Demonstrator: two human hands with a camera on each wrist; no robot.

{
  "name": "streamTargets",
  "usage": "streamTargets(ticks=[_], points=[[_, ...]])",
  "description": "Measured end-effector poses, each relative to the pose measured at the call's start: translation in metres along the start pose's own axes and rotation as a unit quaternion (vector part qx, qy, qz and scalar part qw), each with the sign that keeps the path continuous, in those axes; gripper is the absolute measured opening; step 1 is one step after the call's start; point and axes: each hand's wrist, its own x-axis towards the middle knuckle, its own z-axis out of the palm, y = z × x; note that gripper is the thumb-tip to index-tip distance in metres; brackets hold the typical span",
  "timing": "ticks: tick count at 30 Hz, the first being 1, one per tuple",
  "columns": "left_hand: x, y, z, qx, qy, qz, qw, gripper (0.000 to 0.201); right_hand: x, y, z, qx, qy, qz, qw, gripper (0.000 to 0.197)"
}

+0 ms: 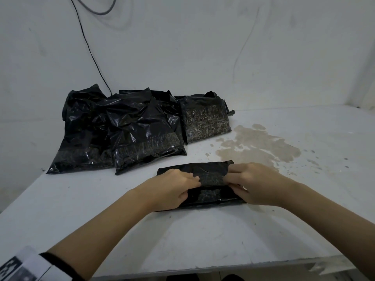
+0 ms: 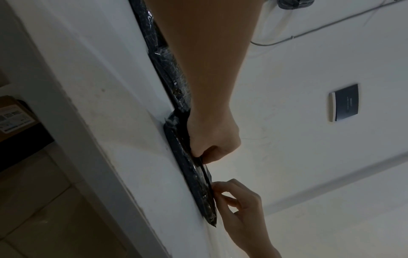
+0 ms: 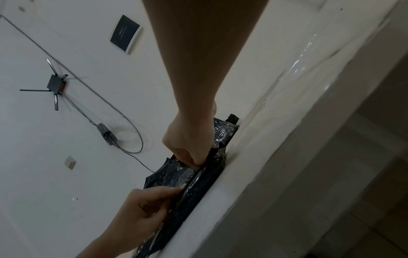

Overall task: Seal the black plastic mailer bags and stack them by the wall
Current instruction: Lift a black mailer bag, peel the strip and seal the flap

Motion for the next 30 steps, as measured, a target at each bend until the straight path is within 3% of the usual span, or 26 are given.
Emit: streamTargets(ticks=[3,6,10,12,14,17,18,20,23,26,30], points=[[-0.006,0.002,-0.002,-0.033,0.002,-0.008,0.999,0.052,-0.002,-0.003,0.004,0.019,0.019,0.028,0.999,0.032],[-0.013,0.004,0.002,-0.082,-0.01,-0.036,0.996,0.052,-0.004,-0.008,0.01,0.081,0.043,0.101,0.991,0.042],[-0.021,0.003,0.012,-0.115,0.037,-0.033,0.992,0.035,0.003,-0.021,0.018,0.127,0.114,0.222,0.96,0.054],[-0.017,0.006,0.013,-0.169,0.088,-0.084,0.978,0.021,0.014,-0.026,0.019,0.112,0.097,0.297,0.943,0.057],[-0.006,0.011,0.012,-0.23,0.149,-0.177,0.945,0.028,0.025,-0.032,0.017,0.066,0.064,0.351,0.932,0.054],[0.011,0.019,0.012,-0.119,0.187,-0.261,0.94,0.046,0.037,-0.042,0.017,0.008,0.03,0.387,0.922,0.031],[0.014,0.023,0.012,-0.069,0.181,-0.278,0.941,0.044,0.038,-0.043,0.02,-0.001,0.032,0.383,0.923,0.028],[0.014,0.025,0.014,-0.03,0.181,-0.286,0.941,0.029,0.038,-0.041,0.024,0.012,0.002,0.353,0.936,0.04],[0.009,0.018,0.023,-0.027,0.088,-0.271,0.958,0.054,0.034,-0.031,0.027,0.118,-0.091,0.327,0.933,0.047],[0.007,0.016,0.025,-0.101,-0.017,-0.319,0.942,0.063,0.027,-0.024,0.031,0.218,-0.117,0.349,0.904,0.053],[0.014,0.024,0.024,-0.117,-0.052,-0.327,0.936,0.064,0.021,-0.01,0.028,0.168,-0.154,0.335,0.914,0.054]])
